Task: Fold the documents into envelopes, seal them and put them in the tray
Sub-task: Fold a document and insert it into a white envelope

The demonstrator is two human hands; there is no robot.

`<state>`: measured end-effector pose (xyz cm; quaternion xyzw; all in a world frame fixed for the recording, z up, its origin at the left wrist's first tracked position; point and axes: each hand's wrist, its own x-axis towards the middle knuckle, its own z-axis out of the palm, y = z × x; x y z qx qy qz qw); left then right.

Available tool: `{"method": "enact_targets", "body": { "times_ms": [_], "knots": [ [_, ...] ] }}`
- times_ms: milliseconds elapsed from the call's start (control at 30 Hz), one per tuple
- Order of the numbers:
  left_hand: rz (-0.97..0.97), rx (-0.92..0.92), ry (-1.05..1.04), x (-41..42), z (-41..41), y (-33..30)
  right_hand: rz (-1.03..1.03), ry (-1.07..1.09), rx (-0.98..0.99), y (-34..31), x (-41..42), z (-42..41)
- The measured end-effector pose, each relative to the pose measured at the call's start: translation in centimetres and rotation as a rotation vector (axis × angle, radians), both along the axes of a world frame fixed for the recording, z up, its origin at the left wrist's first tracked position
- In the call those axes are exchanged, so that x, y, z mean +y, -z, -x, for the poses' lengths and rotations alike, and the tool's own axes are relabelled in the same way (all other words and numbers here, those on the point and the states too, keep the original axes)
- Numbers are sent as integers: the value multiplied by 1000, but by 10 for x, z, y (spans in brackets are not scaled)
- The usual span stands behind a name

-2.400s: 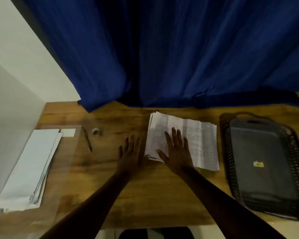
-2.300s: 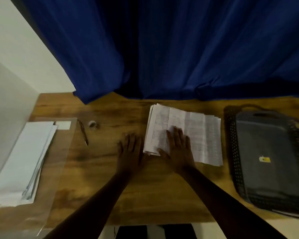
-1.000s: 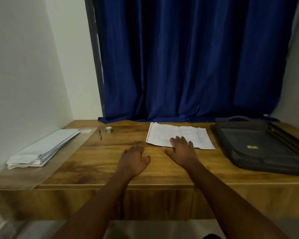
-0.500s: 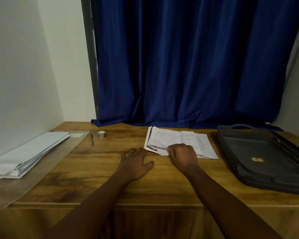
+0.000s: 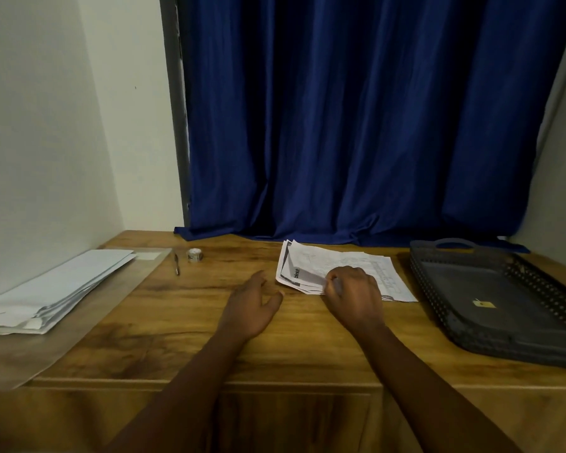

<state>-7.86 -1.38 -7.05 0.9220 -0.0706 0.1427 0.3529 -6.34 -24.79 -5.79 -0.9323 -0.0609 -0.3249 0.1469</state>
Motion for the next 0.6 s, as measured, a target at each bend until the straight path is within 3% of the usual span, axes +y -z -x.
{"method": "enact_targets", "body": {
  "times_ms": [133,267,400,600],
  "knots": [
    [366,4,-52,7,16,-11,-43,-163,50,-5,12,35],
    [552,-24,-98,22,41,-15,28,-353,41,4,24,87],
    [592,-22,-123,41,66,-13,19,-475,58,16,38,127],
    [443,70,-44,55,88,-22,40,-606,147,25,62,140]
  ]
}}
